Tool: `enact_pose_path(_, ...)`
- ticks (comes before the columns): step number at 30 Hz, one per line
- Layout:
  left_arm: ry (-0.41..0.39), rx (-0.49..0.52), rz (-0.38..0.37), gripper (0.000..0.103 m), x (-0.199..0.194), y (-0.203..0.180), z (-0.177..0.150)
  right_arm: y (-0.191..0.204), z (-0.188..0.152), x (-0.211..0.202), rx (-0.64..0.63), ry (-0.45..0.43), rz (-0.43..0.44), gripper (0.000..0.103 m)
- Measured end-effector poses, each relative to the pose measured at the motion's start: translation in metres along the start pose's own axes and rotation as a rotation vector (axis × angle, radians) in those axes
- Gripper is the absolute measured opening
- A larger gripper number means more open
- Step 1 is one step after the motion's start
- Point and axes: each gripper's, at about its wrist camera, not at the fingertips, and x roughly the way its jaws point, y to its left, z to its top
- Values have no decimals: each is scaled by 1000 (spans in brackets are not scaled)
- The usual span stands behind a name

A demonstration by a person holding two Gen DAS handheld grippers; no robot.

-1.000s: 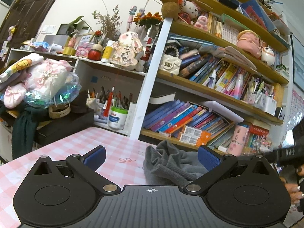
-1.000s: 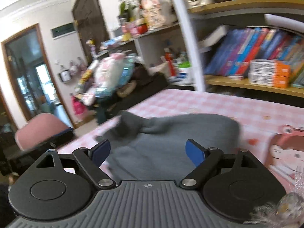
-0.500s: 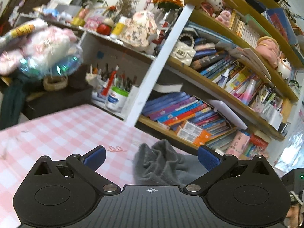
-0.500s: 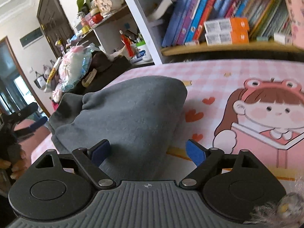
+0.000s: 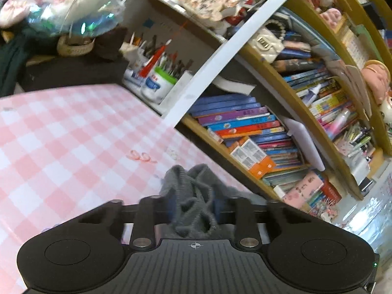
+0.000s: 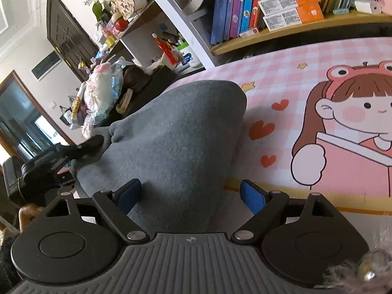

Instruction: Fold clothes

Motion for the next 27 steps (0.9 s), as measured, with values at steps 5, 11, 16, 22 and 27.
enact_pose_path(5,0,-88,40,14,-4,19,-8,-1,-1,0,7,0,12,87)
enact_pose_path(11,-2,-156,69,17,-9,35,-17,3,-2,2,-12,6,16,87)
enact_pose_path(16,-6,-153,63,42,-13,36,-22,3,-3,2,-10,2,15,87)
enact_pose_path(22,17,-141,16,90,-19,32,-13,-1,-2,1,10,-2,24,87)
enact_pose_path(27,113,-64,-44,91,-21,19,-15,-2,-1,0,32,0,36,87)
